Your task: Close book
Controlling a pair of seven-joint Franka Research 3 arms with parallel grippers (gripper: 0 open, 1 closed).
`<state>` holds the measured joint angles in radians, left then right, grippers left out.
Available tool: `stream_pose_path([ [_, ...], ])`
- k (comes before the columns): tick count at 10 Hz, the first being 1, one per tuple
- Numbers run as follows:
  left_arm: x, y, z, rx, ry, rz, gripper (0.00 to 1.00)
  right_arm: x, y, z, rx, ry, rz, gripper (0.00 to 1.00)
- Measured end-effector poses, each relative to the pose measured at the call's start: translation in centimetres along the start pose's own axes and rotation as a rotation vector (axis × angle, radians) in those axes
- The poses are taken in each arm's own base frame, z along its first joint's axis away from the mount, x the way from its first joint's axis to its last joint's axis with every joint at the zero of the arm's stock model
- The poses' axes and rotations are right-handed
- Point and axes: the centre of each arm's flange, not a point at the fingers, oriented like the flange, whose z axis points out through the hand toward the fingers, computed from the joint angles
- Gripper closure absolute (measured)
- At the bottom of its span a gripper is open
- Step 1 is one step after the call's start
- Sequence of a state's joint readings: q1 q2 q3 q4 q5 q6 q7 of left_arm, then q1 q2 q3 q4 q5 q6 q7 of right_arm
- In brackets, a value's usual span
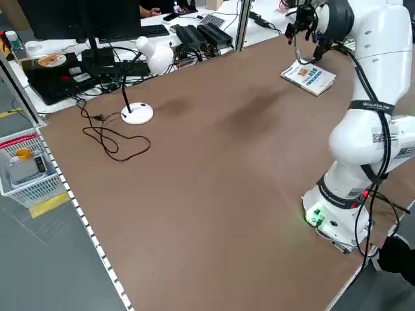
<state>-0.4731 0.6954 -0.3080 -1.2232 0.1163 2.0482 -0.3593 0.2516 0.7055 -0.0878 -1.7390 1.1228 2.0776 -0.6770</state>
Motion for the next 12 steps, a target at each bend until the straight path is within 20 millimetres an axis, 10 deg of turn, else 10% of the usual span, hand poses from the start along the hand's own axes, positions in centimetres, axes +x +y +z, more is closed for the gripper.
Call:
stream_pose_path([
  [5, 0.9, -4.1, -5.0, 0.057, 0.044, -0.030, 0.00, 0.2, 0.8, -8.3, -0.065, -0.055, -0.053, 0.96],
  [12, 0.6, -12.1, -12.4, 0.118, 0.026, -0.135, 0.00, 2.3, 1.1, -15.0, -0.359, -0.075, -0.192, 0.29],
])
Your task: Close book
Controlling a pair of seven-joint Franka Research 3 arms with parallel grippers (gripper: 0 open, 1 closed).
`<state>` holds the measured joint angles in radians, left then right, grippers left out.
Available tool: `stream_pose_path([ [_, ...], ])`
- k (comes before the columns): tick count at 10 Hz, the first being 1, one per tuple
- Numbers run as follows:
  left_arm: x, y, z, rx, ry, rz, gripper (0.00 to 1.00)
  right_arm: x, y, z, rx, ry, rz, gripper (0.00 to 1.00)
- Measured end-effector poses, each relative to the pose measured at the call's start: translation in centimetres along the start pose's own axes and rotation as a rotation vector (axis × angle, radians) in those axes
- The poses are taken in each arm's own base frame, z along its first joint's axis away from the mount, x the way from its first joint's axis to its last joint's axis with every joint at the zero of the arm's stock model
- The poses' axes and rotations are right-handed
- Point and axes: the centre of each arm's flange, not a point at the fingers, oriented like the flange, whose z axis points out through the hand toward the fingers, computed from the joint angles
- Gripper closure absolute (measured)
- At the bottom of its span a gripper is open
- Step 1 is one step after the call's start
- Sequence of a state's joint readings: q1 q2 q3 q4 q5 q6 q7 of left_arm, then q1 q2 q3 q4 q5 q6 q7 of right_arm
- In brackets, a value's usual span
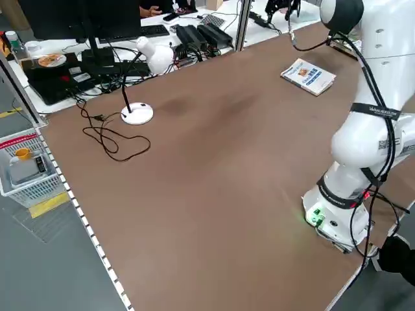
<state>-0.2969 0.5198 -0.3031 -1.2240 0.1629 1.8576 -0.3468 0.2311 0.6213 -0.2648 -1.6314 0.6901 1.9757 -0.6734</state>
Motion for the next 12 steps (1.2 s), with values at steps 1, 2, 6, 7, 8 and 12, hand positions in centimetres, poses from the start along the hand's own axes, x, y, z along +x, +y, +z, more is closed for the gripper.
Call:
stream_pose_path([
  [1, 0.1, -1.8, -0.8, 0.010, -0.006, -0.025, 0.00, 0.2, 0.2, -0.7, -0.039, -0.002, -0.018, 0.19],
  [2, 0.1, -3.7, -1.6, 0.021, -0.018, -0.051, 0.00, 0.5, 0.5, -1.5, -0.086, -0.002, -0.035, 0.08],
  [6, -1.1, -8.5, -3.9, 0.068, -0.090, -0.124, 0.00, 1.5, 1.1, -4.7, -0.273, -0.023, -0.041, 0.00],
  [7, -1.3, -9.8, -4.5, 0.075, -0.091, -0.139, 0.00, 1.9, 0.8, -5.6, -0.315, -0.024, -0.029, 0.00],
  [8, -1.6, -11.2, -4.9, 0.080, -0.089, -0.148, 0.00, 2.3, 0.5, -6.4, -0.349, -0.020, -0.012, 0.00],
  [12, -2.6, -16.5, -6.7, 0.090, -0.086, -0.166, 0.00, 3.4, -1.4, -10.0, -0.386, -0.014, 0.119, 0.00],
])
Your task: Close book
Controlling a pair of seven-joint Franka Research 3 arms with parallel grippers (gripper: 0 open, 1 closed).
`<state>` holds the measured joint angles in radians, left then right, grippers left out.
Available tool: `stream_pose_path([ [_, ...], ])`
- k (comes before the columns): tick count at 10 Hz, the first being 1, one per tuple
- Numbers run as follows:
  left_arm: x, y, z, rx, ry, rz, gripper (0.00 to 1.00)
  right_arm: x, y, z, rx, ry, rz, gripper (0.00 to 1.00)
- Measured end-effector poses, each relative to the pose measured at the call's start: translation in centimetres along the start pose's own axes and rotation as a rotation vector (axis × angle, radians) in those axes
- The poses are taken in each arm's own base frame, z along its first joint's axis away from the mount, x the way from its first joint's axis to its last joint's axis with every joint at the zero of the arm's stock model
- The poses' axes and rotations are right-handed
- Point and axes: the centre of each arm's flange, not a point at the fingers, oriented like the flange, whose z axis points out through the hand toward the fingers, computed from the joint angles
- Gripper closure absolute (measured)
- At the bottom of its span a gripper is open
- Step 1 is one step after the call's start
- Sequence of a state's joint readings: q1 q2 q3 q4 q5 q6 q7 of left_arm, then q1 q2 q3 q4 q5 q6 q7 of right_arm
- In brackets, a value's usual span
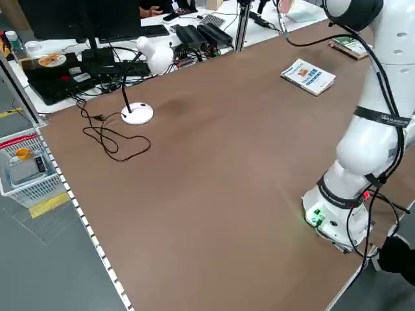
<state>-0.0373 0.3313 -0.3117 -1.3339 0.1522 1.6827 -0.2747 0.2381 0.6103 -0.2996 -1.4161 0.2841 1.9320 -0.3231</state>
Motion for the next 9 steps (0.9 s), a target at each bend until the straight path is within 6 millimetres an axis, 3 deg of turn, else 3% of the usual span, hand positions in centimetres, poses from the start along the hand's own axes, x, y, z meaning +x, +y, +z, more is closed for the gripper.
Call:
stream_pose_path([
  [3, -1.3, -3.1, -0.9, -0.002, -0.006, -0.016, 0.00, 0.3, -0.4, -5.0, -0.056, -0.016, 0.084, 0.00],
  [5, -3.4, -3.6, -1.6, 0.007, 0.000, -0.026, 0.00, 0.0, -0.7, -8.6, -0.103, 0.019, 0.096, 0.00],
  [9, -7.0, -5.1, -2.4, 0.032, 0.024, -0.048, 0.00, -2.8, -1.2, -14.8, -0.098, 0.065, 0.103, 0.00],
])
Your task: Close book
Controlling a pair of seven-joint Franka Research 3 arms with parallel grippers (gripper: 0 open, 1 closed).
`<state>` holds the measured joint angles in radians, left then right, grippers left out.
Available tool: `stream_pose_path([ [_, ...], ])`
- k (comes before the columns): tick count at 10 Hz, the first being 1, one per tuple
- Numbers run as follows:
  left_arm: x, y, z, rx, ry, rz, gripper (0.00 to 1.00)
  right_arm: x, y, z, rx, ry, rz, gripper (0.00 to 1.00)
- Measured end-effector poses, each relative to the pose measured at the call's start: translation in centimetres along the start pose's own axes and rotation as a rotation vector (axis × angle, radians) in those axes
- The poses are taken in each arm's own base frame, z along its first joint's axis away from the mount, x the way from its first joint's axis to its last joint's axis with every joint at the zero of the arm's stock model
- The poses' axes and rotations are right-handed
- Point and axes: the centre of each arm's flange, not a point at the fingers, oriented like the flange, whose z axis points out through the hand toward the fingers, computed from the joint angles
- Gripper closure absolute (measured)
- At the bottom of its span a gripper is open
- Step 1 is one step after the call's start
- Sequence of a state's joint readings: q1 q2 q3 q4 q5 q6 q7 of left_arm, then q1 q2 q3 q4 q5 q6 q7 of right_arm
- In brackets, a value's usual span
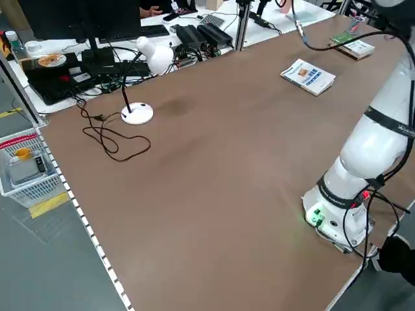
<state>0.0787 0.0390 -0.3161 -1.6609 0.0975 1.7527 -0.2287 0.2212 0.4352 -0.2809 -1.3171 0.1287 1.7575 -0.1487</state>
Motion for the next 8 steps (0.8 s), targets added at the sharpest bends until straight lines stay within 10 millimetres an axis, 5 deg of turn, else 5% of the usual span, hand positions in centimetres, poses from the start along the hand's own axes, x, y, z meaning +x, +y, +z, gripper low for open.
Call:
stream_pose_path([
  [6, -0.7, -8.8, -0.2, 0.026, -0.003, 0.023, 0.00, -5.9, -0.9, -5.4, 0.025, -0.029, 0.047, 0.00],
  [8, -1.0, -10.2, -0.6, 0.029, -0.008, 0.017, 0.00, -7.5, -1.0, -6.7, 0.030, -0.021, 0.057, 0.00],
])
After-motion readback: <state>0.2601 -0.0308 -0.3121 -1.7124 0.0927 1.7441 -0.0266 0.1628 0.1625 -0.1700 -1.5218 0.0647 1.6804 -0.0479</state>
